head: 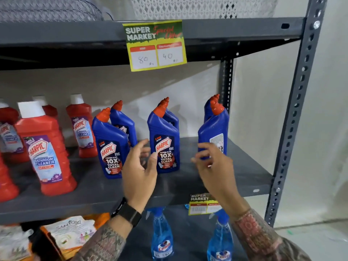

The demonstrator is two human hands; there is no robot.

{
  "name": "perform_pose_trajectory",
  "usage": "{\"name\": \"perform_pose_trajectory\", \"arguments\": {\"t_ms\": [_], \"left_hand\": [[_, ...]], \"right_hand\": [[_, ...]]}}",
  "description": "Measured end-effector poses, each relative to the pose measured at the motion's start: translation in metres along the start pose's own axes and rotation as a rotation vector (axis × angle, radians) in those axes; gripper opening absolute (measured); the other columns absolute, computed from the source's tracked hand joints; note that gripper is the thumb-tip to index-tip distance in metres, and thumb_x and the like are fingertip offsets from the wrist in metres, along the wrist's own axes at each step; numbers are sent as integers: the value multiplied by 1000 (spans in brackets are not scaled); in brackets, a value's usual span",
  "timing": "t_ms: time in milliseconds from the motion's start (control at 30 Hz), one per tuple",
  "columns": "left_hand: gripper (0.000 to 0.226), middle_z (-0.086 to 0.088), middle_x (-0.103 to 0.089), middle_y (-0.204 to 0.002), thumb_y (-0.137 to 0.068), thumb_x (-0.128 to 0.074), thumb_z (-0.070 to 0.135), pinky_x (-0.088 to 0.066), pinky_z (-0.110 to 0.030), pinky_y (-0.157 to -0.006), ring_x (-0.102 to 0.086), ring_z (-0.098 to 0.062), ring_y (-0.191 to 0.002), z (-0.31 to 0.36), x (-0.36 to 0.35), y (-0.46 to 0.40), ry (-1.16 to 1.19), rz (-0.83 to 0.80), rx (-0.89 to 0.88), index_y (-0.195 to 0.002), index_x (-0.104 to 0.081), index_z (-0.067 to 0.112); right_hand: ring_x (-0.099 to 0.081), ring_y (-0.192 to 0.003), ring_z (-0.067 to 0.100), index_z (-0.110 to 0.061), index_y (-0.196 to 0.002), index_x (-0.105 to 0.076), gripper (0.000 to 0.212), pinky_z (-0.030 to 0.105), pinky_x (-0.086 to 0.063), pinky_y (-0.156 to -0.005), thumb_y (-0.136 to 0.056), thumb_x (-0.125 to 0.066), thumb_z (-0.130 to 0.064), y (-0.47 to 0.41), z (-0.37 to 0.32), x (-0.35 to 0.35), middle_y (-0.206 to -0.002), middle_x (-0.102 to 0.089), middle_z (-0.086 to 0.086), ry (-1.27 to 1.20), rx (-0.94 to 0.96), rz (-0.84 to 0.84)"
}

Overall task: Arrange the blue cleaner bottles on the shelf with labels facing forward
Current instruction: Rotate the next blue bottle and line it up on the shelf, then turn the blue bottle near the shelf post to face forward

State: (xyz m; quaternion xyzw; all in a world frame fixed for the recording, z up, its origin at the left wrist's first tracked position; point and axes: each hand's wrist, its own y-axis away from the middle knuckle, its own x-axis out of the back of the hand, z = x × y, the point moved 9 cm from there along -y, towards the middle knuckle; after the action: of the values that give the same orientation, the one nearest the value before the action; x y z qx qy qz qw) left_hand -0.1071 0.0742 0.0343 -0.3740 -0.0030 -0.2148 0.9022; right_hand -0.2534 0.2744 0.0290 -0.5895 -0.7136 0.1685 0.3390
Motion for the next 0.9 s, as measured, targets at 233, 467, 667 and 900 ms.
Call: {"name": "perform_pose_trajectory", "arguments": {"t_ms": [233,467,667,900], "left_hand": [[42,6,-72,-128,-99,-64,22,-57,-25,-96,-69,-2,-110,43,-91,19,-1,-330,-20,-141,-62,20],[41,5,-70,-130,-97,-68,23,-57,-39,-100,-68,-6,-107,32,-161,13,114,-539,246,-136,-56,28],[33,4,-75,-121,-98,-68,16,-60,-41,-99,-71,-3,-106,33,-165,18,198,-471,283,-127,-61,29],[36,6,-81,-106,-91,-73,44,-63,-33,-87,-78,-8,-97,69,-158,10,294,-366,224,-123,-69,26]], "right_hand": [[-63,-112,15,-23,-134,-49,55,13,-53,-65,-89,-79,-17,-27,63,60,-126,-63,-2,-45,-214,54],[-70,-112,19,-29,-129,-52,66,48,-61,-94,-75,-90,-20,-43,97,27,-125,-70,-3,-79,-322,-308],[-71,-109,16,-22,-123,-55,66,41,-62,-93,-69,-94,-23,-47,92,33,-121,-71,-4,-98,-278,-335],[-69,-90,4,-34,-111,-54,53,28,-62,-78,-73,-90,-39,-41,55,61,-104,-70,-13,-35,-103,-88]]}}
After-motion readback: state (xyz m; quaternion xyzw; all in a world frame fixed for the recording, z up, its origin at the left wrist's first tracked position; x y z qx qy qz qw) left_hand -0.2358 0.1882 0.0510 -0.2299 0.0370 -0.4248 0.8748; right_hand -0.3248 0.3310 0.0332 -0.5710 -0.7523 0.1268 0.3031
